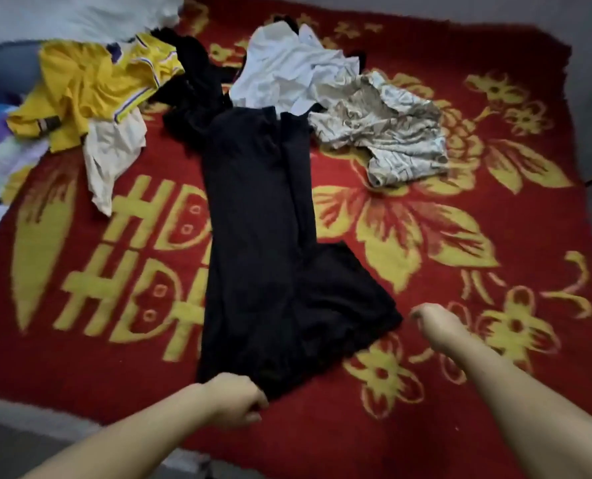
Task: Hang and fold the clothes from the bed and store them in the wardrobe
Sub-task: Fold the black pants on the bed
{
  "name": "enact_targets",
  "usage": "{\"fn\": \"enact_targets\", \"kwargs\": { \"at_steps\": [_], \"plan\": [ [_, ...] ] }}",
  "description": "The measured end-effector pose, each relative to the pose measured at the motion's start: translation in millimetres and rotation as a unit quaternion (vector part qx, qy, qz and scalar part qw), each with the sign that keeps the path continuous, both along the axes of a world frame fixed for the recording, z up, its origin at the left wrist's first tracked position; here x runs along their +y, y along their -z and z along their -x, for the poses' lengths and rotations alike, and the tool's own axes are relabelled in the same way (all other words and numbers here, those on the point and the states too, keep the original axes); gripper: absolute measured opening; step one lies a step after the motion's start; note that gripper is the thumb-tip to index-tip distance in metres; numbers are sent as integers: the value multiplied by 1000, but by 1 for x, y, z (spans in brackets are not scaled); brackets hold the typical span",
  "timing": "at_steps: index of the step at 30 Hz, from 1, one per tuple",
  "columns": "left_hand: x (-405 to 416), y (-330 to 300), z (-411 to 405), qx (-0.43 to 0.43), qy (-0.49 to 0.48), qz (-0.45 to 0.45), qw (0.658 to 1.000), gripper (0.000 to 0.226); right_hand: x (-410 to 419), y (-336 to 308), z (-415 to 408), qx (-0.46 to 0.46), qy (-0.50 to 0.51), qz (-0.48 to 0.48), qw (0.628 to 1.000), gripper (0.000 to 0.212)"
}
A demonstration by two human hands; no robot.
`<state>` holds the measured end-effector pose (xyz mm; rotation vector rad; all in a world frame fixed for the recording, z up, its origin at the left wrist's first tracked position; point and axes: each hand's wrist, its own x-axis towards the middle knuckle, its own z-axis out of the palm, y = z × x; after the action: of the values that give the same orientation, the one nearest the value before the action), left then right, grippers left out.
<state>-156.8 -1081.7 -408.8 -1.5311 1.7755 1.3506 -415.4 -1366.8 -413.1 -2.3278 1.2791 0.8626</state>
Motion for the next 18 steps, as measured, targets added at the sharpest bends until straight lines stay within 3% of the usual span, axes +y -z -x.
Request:
{"fn": "enact_targets", "kwargs": {
  "at_steps": [2, 5, 8, 10, 13, 15, 17, 18],
  "plan": [
    [-20, 26, 21, -31, -69, 112, 991, 43, -9, 20, 8, -47, 80, -19, 996, 44],
    [-64, 62, 46, -119, -163, 241, 949, 61, -24, 47, -8, -122, 177, -21, 976, 45],
    [-91, 99, 65, -181, -241, 190, 934, 82, -31, 77, -42, -155, 242, -22, 958, 57],
    [-94, 120, 76, -191, -237, 166, 938, 92, -32, 92, -60, -143, 239, -4, 960, 61],
    [-84, 134, 82, -182, -224, 190, 938, 89, -25, 106, -77, -131, 234, -70, 961, 64],
    [-70, 133, 81, -145, -200, 204, 947, 78, -21, 100, -90, -177, 241, -100, 949, 41],
    [-55, 128, 77, -105, -174, 203, 958, 71, -14, 78, -110, -290, 316, -139, 892, 6],
    [-47, 123, 72, -85, -170, 202, 961, 69, -7, 64, -125, -345, 331, -166, 863, 5]
  ]
}}
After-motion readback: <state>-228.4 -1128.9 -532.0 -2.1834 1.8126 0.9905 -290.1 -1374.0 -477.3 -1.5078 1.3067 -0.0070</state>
